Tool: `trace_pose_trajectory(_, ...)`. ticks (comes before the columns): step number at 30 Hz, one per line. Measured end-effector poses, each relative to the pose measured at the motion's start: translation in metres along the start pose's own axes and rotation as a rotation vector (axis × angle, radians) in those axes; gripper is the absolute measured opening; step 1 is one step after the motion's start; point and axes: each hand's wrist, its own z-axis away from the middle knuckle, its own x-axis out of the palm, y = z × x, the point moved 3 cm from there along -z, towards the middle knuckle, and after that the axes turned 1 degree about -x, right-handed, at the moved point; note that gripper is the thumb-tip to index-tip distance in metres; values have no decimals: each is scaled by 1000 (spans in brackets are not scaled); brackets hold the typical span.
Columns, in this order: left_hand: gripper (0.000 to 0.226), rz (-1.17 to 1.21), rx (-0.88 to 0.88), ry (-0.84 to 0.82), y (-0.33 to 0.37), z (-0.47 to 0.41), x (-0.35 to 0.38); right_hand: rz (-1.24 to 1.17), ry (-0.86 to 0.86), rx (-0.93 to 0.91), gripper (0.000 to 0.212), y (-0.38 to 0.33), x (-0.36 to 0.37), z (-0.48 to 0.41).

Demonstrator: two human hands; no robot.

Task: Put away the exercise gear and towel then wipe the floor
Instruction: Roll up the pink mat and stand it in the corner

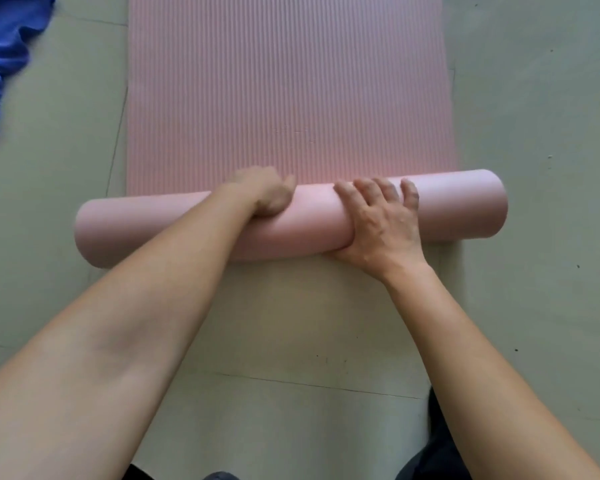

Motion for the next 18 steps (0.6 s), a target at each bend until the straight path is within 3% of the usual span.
trace_pose_trajectory(1, 62, 23, 3, 50, -1, 7, 7, 19, -17, -15, 98, 0, -1, 1)
trace_pose_trajectory(3, 54, 85, 26, 347, -4, 21, 4, 29, -71, -34, 91, 2, -9, -5)
trace_pose_trajectory(5, 48, 113, 44, 655, -9, 35, -9, -6, -165, -41, 95, 6, -18, -24)
trace_pose_trajectory(6, 49, 123, 38, 723, -10, 38, -11, -34, -210, -41, 101, 9, -22, -37)
trace_pose_trajectory(10, 65, -21, 29, 647, -9, 42, 12, -76, -170, 17, 134, 16, -33, -70)
trace_pose_trajectory(12, 67, -77, 5, 656, -12, 35, 13, -52, -78, 11, 131, 17, -28, -64)
trace_pose_trajectory(15, 67, -93, -2, 612, -8, 19, -9, -105, 94, -19, 105, 19, -18, -40)
trace_pose_trajectory(18, 69, -81, 21, 473, -8, -3, -40, -52, 74, -44, 117, 16, -11, -30)
